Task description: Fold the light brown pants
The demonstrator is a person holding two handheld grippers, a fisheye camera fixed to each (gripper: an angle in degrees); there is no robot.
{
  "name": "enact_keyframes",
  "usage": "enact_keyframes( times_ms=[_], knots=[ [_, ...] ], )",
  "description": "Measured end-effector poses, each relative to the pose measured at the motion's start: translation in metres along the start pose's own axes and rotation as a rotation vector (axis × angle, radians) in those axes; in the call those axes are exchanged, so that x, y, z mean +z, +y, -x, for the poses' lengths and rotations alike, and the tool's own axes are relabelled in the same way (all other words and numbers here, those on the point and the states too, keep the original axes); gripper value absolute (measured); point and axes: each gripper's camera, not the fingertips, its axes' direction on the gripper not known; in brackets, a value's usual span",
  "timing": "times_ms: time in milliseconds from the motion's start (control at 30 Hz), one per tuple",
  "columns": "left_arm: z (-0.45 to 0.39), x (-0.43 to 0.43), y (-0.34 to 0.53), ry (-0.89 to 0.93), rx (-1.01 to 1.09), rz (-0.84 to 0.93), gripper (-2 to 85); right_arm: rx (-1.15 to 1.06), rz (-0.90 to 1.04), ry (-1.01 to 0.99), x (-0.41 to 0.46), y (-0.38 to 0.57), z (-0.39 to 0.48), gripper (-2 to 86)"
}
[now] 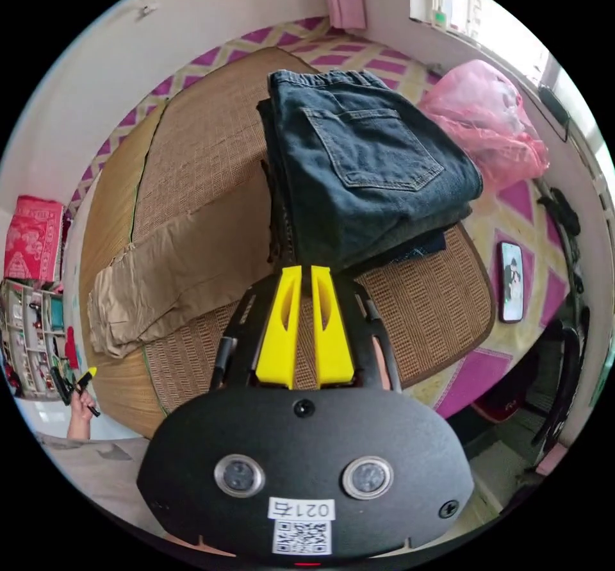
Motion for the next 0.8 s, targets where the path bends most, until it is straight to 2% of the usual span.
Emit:
enact_keyframes(
  times_ms=[200, 400, 500, 533, 567, 667, 800],
  knots=[
    [0.043, -0.012, -0.018, -0.169, -0.066, -0.061, -1.0, -0.234, 0.068, -0.112, 0.026, 0.031, 0.098, 0.7],
    [0.123, -0.037, -0.041, -0.293, -0.223, -0.224, -1.0, -0.330, 0.108, -0.223, 0.027, 0.062, 0.180, -0.4],
    [0.149, -0.017, -0.056, -0.261, -0.162, -0.152, -0.9, -0.343, 0.142, -0.250, 0.022, 0.075, 0.209, -0.5],
    [0.154, 0.003, -0.061, -0.306, -0.114, -0.038, -0.9, -0.342, 0.148, -0.251, 0.020, 0.077, 0.215, -0.6],
    [0.157, 0.013, -0.059, -0.317, -0.058, -0.007, -0.9, -0.341, 0.162, -0.251, 0.019, 0.082, 0.224, -0.6],
    [0.168, 0.007, -0.047, -0.280, -0.079, -0.074, -0.9, -0.342, 0.191, -0.236, 0.014, 0.090, 0.250, -0.6],
    [0.180, -0.007, -0.035, -0.349, -0.072, -0.101, -0.9, -0.362, 0.211, -0.213, 0.012, 0.091, 0.288, -0.6]
  ],
)
